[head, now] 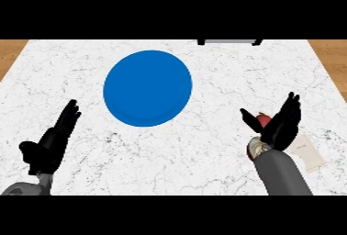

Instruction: Pick the bell pepper from the placemat and place it in the plate

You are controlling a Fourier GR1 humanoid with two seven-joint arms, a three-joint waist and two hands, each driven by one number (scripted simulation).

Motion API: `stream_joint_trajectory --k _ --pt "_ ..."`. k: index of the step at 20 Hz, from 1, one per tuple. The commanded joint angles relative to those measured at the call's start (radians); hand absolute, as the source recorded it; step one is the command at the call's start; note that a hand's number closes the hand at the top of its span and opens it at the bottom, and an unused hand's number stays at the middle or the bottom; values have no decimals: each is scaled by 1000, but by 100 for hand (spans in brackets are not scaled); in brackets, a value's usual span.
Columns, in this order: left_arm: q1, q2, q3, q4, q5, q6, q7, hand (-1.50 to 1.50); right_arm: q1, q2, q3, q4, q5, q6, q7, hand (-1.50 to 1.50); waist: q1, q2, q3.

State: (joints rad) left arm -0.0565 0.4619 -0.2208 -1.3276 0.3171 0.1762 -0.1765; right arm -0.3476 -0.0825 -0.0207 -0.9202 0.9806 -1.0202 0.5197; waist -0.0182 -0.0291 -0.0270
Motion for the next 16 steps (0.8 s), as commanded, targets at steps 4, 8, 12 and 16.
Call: stream_joint_trajectory --k 4,8,12,16 --pt "-19 23 37 6 26 -23 28 0 -61 20 -5 -28 217 310 354 -150 -9 13 19" --pt "-7 -21 8 11 -21 28 3 0 -57 72 29 -144 345 478 569 -150 -15 13 21" --pt "-1 -22 17 22 -6 -23 -4 0 -39 54 33 -323 393 680 700 -150 -2 19 25" --pt "-1 0 42 28 -4 -49 -8 0 40 82 66 -417 417 821 745 -150 3 22 25"
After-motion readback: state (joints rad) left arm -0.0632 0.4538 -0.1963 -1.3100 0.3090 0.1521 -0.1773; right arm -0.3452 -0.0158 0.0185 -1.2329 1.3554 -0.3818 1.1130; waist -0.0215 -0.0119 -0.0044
